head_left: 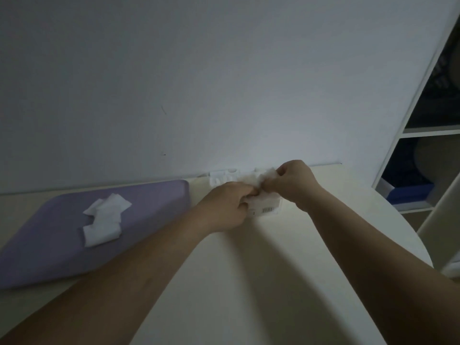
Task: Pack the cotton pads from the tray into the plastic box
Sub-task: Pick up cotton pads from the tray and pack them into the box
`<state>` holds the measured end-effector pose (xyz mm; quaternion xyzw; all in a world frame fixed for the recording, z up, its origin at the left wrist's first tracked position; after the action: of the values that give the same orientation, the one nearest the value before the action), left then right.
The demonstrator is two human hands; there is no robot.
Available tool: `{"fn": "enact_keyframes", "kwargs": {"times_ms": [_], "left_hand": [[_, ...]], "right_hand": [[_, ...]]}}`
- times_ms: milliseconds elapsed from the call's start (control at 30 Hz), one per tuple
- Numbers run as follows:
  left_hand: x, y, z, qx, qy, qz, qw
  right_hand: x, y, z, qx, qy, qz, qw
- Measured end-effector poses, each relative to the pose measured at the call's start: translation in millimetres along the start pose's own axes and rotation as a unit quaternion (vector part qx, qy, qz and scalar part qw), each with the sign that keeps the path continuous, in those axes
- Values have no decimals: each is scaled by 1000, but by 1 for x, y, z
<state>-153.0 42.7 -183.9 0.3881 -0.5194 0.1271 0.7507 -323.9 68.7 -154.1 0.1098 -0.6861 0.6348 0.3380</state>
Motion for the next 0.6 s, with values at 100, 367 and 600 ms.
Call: {"fn": "enact_keyframes", "kwargs": {"times_ms": [100, 367, 600], "left_hand": [[3, -3, -3, 1, 6, 3, 1000], [6, -8, -6, 5, 10, -50, 999], [12, -27, -5, 15, 82, -48, 995]], "right_hand": [[1, -13, 5, 0, 22, -164, 986], [-30, -41, 4, 61, 11, -395, 917], [-29, -42, 12, 4, -63, -337, 939]]}}
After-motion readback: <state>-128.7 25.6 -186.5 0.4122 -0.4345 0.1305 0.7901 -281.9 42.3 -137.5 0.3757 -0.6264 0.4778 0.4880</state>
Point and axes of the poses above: each hand's wrist, its own z-axis towards the middle knuckle, its own x-axis out of the back of the hand, y = z × x, the point moved 6 cm from there along z, towards the middle knuckle, and after that the axes turned 3 degrees about -y, right-handed, at the moved point
